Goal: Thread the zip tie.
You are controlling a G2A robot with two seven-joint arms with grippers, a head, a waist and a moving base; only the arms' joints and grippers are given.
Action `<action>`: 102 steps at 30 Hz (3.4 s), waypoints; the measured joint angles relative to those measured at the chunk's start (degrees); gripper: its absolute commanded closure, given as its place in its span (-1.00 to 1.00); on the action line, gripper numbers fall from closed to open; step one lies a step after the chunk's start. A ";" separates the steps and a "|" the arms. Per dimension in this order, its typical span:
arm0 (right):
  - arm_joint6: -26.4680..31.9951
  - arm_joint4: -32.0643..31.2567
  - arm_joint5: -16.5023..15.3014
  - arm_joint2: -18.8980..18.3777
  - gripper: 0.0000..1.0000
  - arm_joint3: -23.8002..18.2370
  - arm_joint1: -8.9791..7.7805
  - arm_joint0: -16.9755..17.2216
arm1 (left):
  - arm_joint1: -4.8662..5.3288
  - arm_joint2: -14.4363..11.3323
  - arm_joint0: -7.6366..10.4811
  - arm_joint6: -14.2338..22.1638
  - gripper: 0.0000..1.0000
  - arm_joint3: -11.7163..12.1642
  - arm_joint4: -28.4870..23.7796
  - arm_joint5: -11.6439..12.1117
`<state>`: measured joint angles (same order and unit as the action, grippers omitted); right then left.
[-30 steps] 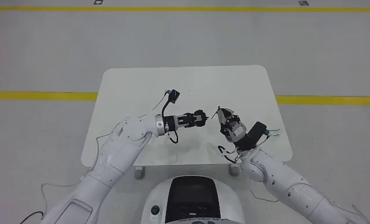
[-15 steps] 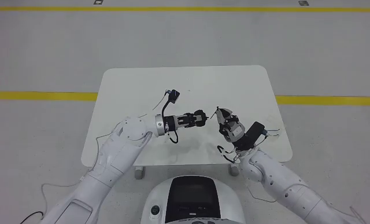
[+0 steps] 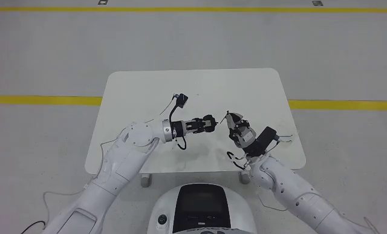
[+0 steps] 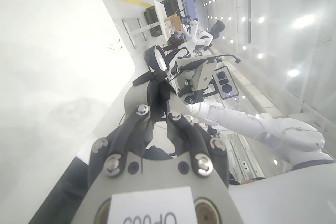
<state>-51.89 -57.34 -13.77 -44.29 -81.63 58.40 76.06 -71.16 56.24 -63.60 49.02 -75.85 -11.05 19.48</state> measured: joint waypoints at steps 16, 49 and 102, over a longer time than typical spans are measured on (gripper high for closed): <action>1.18 -1.77 -1.71 -2.26 1.00 1.14 1.95 0.72 | 0.00 0.00 0.00 0.00 1.00 0.00 0.00 0.00; 2.00 -5.60 -4.38 -6.74 1.00 1.92 4.88 2.30 | 0.00 0.00 0.00 0.00 1.00 0.00 0.00 0.00; 1.45 -9.61 -5.71 -11.16 1.00 1.45 6.91 5.37 | 0.00 0.00 0.00 0.00 1.00 0.00 0.00 0.00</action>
<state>-50.44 -66.95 -19.48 -55.45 -80.18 65.31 81.43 -71.16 56.24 -63.60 49.02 -75.85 -11.05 19.48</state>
